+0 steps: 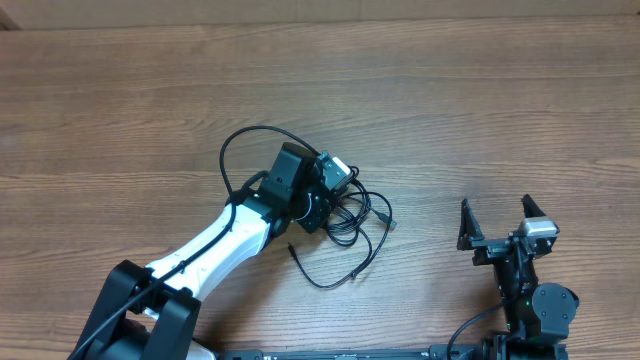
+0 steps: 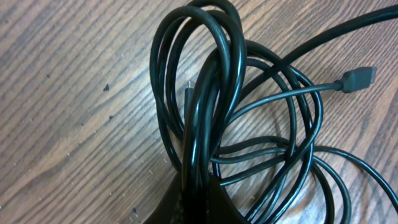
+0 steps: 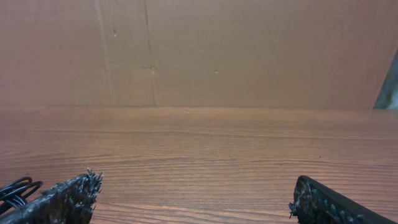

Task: Untangle cables
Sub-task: 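Lift the gripped cable bundle upward with the left gripper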

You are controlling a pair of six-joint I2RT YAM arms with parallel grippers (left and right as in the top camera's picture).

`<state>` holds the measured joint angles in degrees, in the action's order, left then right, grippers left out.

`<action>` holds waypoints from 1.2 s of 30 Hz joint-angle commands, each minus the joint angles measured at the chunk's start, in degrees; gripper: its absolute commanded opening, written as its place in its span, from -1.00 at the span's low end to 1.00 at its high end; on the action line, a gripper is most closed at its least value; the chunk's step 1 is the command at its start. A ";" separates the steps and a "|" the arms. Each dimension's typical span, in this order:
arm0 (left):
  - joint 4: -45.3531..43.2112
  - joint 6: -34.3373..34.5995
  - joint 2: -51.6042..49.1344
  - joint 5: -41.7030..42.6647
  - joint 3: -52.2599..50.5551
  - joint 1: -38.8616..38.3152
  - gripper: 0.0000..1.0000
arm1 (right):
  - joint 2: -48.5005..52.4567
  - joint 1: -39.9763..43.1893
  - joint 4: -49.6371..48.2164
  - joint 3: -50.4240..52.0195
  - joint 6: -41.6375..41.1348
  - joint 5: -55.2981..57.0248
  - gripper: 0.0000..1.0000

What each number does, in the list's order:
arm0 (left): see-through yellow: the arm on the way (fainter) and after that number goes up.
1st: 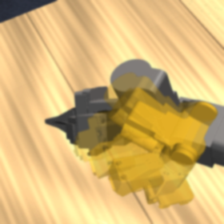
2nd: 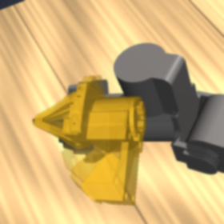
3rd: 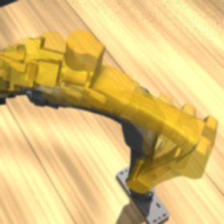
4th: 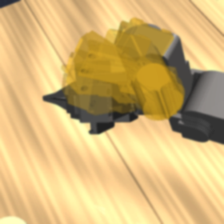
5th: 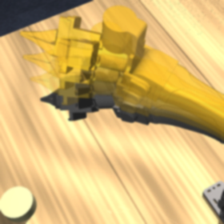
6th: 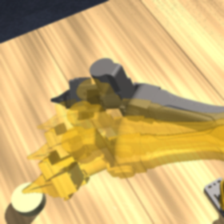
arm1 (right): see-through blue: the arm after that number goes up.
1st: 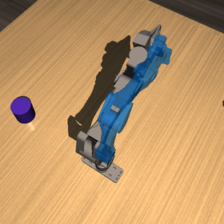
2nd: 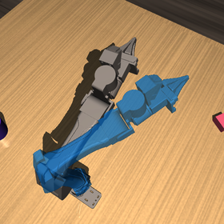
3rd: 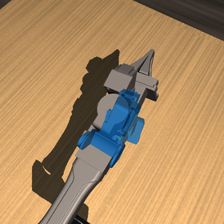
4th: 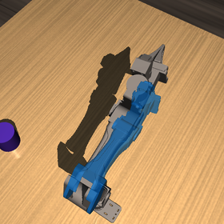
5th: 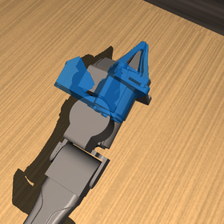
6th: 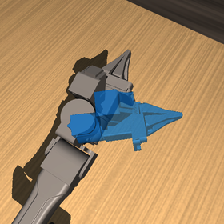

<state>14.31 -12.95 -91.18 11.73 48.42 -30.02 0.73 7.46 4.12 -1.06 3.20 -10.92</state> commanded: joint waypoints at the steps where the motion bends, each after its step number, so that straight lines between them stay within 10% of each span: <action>1: 1.86 2.10 0.94 0.42 2.71 -0.11 -0.91 | -0.57 0.11 -0.24 0.59 -0.20 0.63 1.00; 16: 4.31 6.80 3.96 19.63 3.54 2.89 -0.91 | -0.57 0.11 -0.24 0.59 -0.22 0.63 1.00; 36: 5.01 56.81 3.93 26.84 3.54 12.85 -0.92 | -0.57 0.11 -3.54 0.59 -6.60 -14.34 1.00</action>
<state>19.73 33.78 -88.92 35.27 50.09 -17.26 0.73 7.46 2.48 -1.06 2.55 -14.72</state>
